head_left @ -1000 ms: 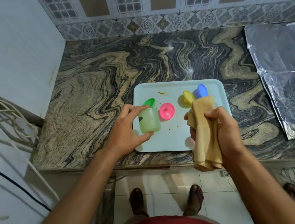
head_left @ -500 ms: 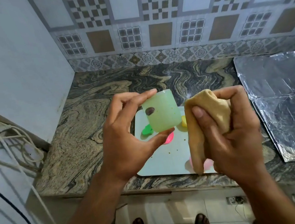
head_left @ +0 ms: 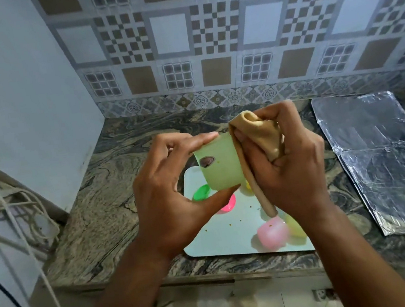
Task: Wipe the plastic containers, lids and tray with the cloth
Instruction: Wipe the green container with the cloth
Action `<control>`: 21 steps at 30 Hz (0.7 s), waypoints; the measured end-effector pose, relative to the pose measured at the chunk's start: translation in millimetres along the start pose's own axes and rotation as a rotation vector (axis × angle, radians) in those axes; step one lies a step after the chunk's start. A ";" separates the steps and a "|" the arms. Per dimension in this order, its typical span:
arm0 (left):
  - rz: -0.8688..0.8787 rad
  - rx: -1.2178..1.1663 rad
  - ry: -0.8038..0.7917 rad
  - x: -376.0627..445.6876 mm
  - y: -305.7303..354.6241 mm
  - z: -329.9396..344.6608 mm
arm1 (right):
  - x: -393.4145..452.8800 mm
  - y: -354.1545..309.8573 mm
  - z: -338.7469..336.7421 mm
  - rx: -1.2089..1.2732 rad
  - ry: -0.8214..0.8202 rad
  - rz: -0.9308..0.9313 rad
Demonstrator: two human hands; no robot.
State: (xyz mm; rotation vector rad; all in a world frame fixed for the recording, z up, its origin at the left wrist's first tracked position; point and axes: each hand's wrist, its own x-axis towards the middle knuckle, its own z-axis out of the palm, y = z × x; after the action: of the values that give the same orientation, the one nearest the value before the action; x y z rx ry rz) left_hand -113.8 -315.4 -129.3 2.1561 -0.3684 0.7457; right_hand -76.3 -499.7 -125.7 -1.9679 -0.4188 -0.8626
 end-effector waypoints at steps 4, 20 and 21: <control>-0.038 -0.109 0.069 -5.5 0.0 4.7 | -3.1 6.7 -6.4 0.178 0.068 0.147; 0.007 -0.232 0.085 4.0 -2.8 8.8 | -19.3 -21.8 -2.7 0.226 0.078 -0.053; 0.020 -0.218 0.091 4.1 -2.1 9.1 | -16.0 -21.1 -3.5 0.209 0.070 -0.052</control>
State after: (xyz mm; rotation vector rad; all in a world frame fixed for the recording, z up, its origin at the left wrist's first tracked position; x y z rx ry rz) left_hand -106.1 -321.2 -132.5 1.9102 -0.4043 0.7752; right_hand -101.3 -490.9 -123.1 -1.7374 -0.5009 -0.8812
